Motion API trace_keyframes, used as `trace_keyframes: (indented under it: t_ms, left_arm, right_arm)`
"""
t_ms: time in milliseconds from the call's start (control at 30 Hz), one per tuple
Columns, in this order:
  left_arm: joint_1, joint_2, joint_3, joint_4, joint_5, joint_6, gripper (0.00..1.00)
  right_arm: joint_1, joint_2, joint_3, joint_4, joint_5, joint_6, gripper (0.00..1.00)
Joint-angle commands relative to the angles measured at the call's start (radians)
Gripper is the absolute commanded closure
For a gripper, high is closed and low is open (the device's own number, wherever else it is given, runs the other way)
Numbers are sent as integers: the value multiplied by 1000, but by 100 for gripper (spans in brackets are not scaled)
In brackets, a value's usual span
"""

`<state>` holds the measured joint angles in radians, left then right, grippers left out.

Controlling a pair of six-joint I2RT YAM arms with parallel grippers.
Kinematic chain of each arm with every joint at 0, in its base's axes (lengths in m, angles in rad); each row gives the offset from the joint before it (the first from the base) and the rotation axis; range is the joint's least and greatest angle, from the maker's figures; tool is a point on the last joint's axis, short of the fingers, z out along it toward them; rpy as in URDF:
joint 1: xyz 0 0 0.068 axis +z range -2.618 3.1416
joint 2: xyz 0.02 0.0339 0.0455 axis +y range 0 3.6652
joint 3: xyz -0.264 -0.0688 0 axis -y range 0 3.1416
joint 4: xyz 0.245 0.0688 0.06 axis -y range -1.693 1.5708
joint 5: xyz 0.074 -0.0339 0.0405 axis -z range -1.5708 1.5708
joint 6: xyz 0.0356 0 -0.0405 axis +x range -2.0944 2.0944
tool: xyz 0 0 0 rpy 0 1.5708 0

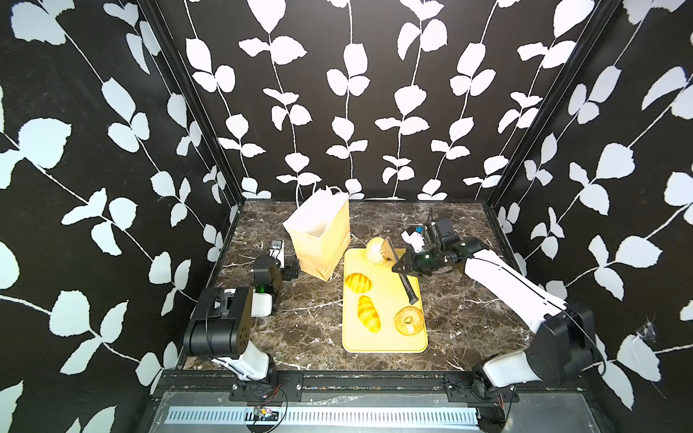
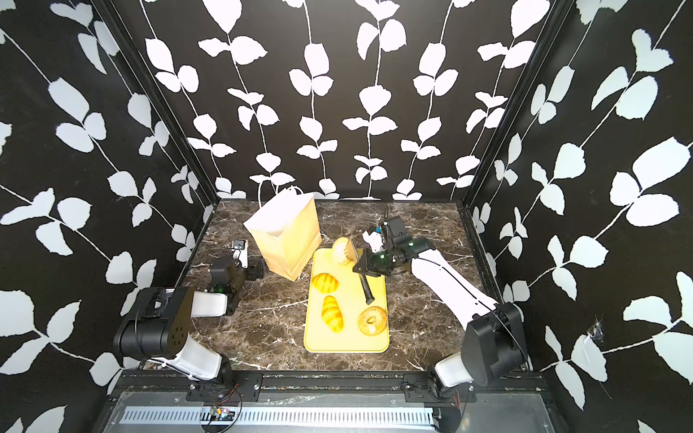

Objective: Pack bread into a paper bag
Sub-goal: Pick up the fake bread from the plate, then place the fake bread in the paper bag.

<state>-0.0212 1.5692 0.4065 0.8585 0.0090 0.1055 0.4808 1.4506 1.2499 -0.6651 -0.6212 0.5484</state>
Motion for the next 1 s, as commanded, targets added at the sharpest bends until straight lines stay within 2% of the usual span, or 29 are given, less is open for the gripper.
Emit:
trace_keyframes:
  t_ms: [0, 433, 767, 967]
  left_arm:
    - [-3, -18, 11, 0, 0, 4, 2]
    - [-3, -18, 11, -2, -1, 5, 2]
    - [-3, -18, 11, -2, 0, 5, 2]
    - [-3, -19, 11, -2, -1, 5, 1]
  right_arm:
    - [60, -26, 137, -52, 12, -19, 100]
    - [224, 108, 590, -148, 36, -47, 100]
    - [261, 364, 913, -195, -25, -102, 100]
    - [263, 482, 1011, -202, -60, -113, 100]
